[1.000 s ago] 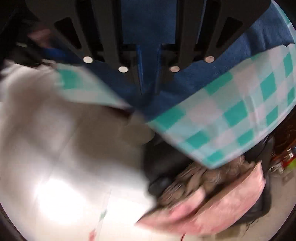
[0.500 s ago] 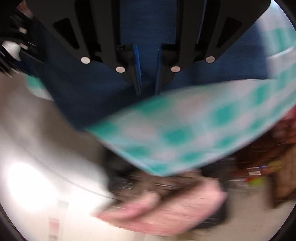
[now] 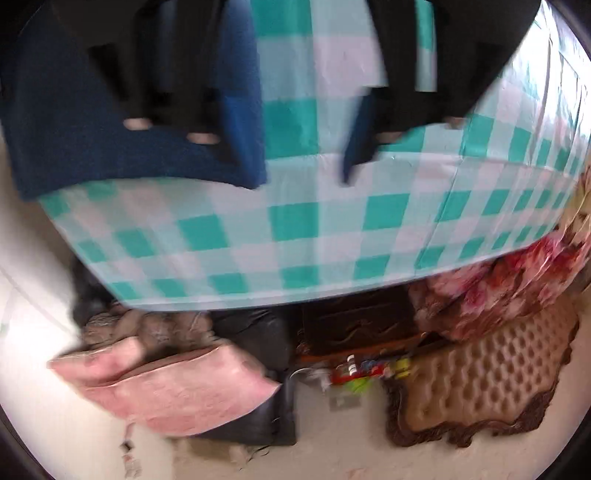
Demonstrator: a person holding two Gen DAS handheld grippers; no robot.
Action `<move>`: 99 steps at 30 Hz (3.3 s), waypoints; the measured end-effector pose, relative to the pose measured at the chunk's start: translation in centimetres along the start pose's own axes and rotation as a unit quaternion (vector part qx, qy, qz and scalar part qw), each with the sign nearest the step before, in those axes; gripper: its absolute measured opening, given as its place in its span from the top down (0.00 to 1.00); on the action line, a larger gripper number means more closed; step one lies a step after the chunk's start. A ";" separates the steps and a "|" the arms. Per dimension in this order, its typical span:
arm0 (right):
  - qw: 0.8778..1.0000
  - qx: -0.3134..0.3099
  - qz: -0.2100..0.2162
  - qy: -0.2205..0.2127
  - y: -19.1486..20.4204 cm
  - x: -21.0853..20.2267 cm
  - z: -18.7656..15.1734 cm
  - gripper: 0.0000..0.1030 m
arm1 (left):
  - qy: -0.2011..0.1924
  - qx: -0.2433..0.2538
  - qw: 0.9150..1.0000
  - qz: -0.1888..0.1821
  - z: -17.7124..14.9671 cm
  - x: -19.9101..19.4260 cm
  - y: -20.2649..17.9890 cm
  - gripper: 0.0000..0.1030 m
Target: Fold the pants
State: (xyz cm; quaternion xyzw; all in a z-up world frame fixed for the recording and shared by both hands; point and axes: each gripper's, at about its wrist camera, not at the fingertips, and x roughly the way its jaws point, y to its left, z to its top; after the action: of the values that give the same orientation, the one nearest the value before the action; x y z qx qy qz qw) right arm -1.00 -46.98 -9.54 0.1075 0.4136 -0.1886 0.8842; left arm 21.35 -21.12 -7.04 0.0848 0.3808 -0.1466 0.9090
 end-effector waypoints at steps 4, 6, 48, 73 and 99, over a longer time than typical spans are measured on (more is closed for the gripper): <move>0.998 -0.029 0.027 -0.043 2.4 -1.3 4.2 0.28 | -0.037 0.022 0.998 -0.036 -3.5 -5.9 -2.1 0.22; 0.997 -0.058 0.047 -0.030 3.9 0.0 6.0 0.19 | -0.039 0.003 0.998 -0.052 -5.1 -7.8 -2.4 0.02; 0.996 -0.088 -0.026 0.002 6.2 1.5 -3.3 0.11 | 0.041 0.004 0.992 -0.116 -15.8 -9.3 -6.1 0.53; 0.996 -0.087 -0.031 0.005 6.5 1.6 -3.4 0.11 | 0.002 0.011 0.994 -0.113 -11.2 -10.0 -6.0 0.49; 0.995 -0.092 -0.037 0.011 6.6 1.2 -3.7 0.10 | 0.099 -0.039 0.990 -0.093 -9.0 -3.9 -3.7 0.39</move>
State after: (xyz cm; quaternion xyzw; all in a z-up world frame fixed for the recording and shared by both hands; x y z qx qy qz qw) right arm -0.09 -39.96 -12.58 0.0127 0.4428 -0.1815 0.8780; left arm 11.49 -21.42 -10.65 0.0274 0.4808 -0.2058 0.8519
